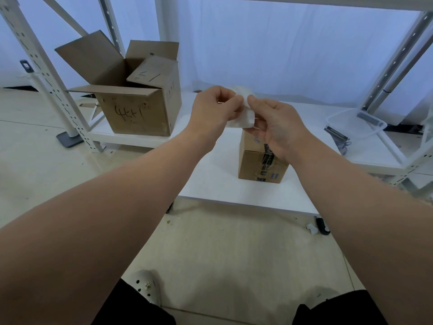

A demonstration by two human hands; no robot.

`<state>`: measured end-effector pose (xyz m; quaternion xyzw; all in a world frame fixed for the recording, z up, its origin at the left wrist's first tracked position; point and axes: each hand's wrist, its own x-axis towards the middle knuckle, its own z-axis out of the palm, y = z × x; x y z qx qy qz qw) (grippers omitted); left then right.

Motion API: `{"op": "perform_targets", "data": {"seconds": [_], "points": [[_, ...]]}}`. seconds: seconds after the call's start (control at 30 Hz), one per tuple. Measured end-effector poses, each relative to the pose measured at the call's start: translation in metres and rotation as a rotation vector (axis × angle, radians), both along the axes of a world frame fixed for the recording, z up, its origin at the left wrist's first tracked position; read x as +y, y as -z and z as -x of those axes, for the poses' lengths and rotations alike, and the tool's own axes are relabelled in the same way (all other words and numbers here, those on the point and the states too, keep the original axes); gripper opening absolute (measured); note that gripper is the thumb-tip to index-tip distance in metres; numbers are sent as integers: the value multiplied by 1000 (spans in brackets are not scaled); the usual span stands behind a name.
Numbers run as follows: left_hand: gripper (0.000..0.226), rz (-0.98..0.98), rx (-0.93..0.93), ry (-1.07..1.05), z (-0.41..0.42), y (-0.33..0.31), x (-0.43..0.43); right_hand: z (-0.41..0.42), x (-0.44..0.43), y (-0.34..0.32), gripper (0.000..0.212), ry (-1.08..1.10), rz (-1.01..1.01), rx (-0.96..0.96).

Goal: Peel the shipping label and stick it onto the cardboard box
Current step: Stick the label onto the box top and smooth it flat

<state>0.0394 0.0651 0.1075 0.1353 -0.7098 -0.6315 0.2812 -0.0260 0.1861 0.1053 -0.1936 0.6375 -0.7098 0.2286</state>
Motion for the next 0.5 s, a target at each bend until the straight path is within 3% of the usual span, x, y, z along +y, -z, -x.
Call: {"op": "perform_targets", "data": {"seconds": [0.17, 0.5], "points": [[10, 174, 36, -50, -2, -2, 3, -1, 2, -2, 9, 84, -10, 32], [17, 9, -72, 65, 0, -3, 10, -6, -2, -7, 8, 213, -45, 256]]}}
